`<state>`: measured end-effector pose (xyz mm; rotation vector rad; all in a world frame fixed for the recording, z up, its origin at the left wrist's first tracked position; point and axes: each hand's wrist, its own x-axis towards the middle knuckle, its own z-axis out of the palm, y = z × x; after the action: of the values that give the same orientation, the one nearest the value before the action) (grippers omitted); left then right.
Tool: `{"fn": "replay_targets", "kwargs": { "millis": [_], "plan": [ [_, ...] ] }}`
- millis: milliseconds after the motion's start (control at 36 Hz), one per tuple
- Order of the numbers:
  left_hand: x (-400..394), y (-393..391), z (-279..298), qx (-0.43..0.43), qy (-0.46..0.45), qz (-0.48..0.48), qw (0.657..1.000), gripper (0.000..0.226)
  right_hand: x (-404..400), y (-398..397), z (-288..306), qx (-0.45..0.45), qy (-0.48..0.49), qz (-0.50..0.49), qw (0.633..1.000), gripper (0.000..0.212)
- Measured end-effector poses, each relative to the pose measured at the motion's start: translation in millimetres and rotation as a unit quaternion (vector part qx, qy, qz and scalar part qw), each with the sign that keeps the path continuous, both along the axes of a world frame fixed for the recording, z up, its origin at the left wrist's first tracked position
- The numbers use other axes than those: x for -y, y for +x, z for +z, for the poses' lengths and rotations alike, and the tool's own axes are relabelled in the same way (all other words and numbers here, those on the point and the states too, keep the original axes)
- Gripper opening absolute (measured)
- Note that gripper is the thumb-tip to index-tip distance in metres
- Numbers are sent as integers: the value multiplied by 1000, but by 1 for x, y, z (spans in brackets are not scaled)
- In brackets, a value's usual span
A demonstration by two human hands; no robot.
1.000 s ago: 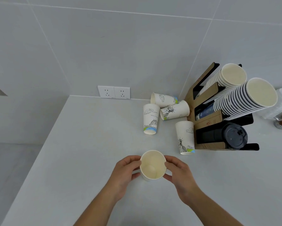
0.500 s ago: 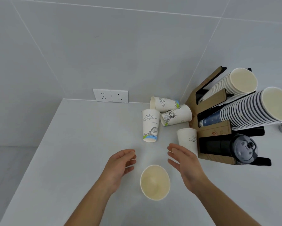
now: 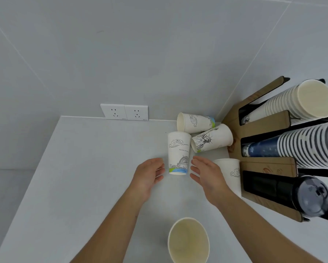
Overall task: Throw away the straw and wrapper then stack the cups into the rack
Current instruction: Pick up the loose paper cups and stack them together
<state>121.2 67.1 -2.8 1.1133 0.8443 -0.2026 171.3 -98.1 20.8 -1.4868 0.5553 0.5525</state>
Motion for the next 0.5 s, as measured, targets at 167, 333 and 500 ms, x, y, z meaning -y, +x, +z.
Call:
{"fn": "replay_targets", "kwargs": {
  "millis": [167, 333, 500],
  "plan": [
    [4, 28, 1, 6, 2, -26, 1000, 5, -13, 22, -11, -26, 18, -6, 999, 20],
    [6, 41, -4, 6, 13, -45, 999, 7, -16, 32, -21, -25, 8, -5, 1000, 19],
    [10, 44, -6, 7, 7, -52, 999, 19, -19, 31, -24, -28, -15, 15, 999, 16]
  ]
}}
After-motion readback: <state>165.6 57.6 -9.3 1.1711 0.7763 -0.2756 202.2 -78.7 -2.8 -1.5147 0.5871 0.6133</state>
